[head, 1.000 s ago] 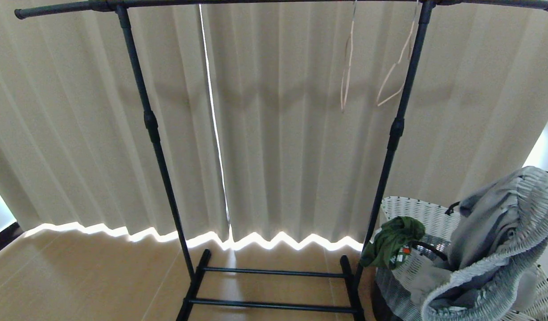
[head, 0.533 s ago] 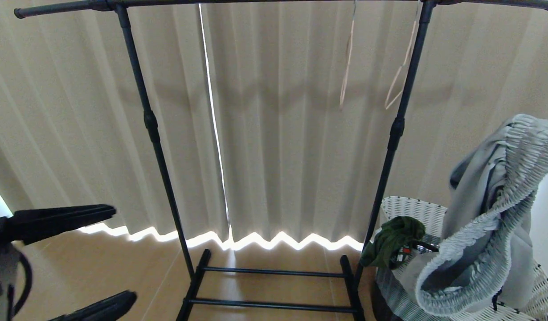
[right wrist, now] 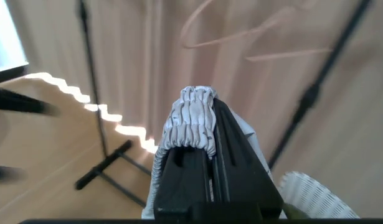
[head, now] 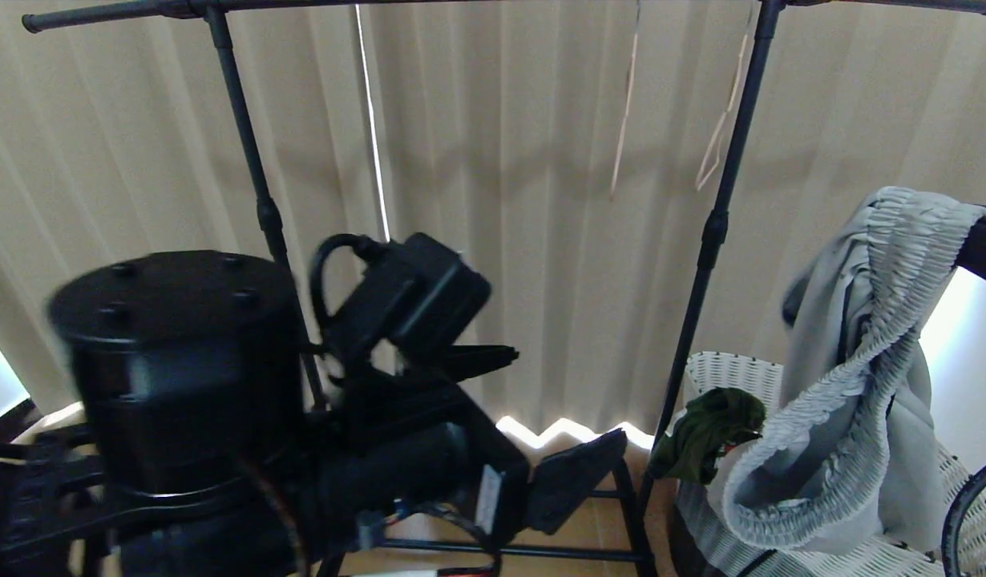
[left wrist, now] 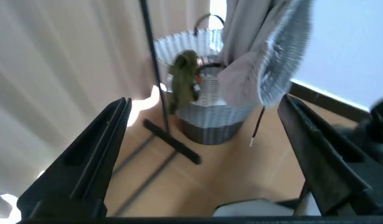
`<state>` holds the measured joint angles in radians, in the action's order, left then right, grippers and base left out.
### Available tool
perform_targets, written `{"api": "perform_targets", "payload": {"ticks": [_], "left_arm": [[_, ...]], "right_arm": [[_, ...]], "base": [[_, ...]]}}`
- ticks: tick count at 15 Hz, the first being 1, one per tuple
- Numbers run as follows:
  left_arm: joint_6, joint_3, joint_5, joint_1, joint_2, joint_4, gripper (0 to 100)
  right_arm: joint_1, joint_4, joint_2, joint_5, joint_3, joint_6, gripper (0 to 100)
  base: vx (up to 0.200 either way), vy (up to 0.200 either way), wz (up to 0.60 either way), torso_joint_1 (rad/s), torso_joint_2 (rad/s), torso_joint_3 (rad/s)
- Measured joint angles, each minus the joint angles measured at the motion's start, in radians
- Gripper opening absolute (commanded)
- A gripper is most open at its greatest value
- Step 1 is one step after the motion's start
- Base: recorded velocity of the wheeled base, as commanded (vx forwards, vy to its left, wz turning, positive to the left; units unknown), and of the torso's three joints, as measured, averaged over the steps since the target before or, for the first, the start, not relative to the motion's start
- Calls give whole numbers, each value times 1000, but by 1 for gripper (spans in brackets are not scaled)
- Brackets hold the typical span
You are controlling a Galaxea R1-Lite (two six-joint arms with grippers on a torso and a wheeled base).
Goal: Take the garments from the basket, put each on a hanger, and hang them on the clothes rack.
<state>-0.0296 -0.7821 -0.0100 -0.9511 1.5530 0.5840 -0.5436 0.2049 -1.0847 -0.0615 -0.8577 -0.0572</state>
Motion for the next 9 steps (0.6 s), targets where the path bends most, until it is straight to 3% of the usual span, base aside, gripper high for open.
{"api": "perform_targets", "payload": {"ticks": [3,6,9], "left_arm": [[-101,-91,19,-82,154,29,100],[-150,-166,24,-110,267,31,100],[-166,-231,66,-114,359,30,100]], "right_arm": [[-42,0,-7,33,-10,15,0],[-88,1,-17,35,-29,75,0],[-108,1,-15,34,-43,77,0]], "base": [[0,0,0,0,0,0],[0,0,0,0,0,0],[0,0,0,0,0,0]]}}
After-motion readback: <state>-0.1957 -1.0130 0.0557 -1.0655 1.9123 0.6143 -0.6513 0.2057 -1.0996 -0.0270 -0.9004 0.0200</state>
